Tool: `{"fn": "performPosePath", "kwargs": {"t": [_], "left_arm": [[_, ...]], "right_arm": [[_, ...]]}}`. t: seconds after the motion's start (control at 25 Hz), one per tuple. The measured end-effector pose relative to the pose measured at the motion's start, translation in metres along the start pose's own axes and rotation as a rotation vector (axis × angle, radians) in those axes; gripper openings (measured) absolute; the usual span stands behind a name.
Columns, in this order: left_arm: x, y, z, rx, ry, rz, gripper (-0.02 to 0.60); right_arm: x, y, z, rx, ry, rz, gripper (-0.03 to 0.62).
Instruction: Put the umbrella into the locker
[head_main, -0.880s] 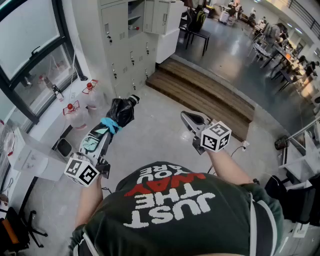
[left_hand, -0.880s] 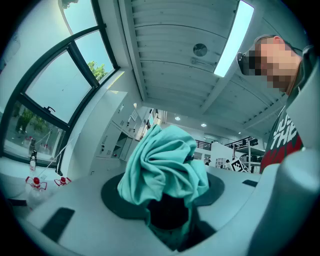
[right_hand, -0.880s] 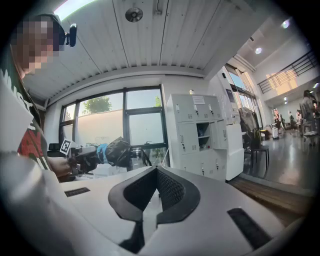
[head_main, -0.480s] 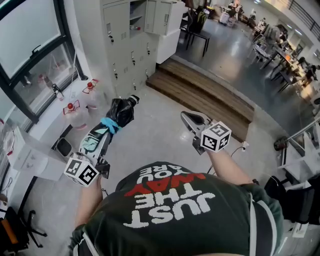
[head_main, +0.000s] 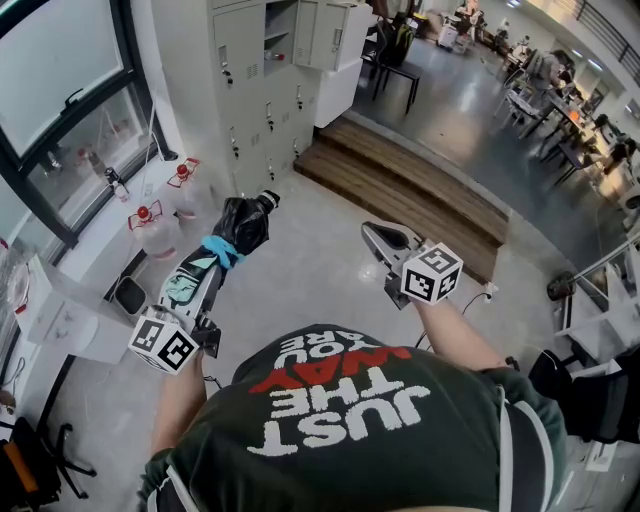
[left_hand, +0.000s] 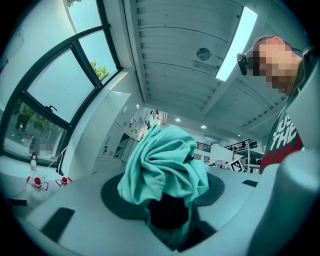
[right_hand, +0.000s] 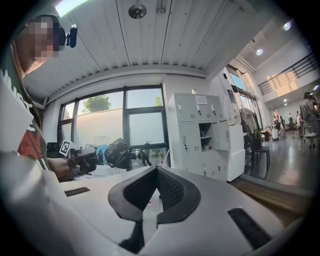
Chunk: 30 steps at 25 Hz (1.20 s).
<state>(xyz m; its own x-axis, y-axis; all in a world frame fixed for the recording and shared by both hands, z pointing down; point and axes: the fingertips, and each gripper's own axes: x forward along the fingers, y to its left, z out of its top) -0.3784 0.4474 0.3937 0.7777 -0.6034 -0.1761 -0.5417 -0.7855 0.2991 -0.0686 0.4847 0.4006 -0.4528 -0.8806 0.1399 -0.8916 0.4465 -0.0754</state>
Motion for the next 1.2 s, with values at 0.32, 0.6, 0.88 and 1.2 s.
{"fn": "performPosePath", "kwargs": {"t": [0.32,0.6,0.88,1.2], "left_arm": [[-0.024,0.039,0.016,-0.019,0.002,0.015,0.224],[-0.048,0.078,0.027,-0.025,0.004,0.023,0.224],[-0.059,0.099,0.032,-0.027,-0.001,0.05,0.224],[-0.049,0.12,0.021,-0.028,0.003,0.125,0.224]], "right_arm": [[0.038,0.028,0.008,-0.004,0.002,0.007,0.034],[0.077,0.055,0.009,-0.01,0.007,0.012,0.034],[0.109,0.068,0.003,-0.01,0.033,0.062,0.034],[0.146,0.04,-0.012,0.016,0.045,0.128,0.034]]}}
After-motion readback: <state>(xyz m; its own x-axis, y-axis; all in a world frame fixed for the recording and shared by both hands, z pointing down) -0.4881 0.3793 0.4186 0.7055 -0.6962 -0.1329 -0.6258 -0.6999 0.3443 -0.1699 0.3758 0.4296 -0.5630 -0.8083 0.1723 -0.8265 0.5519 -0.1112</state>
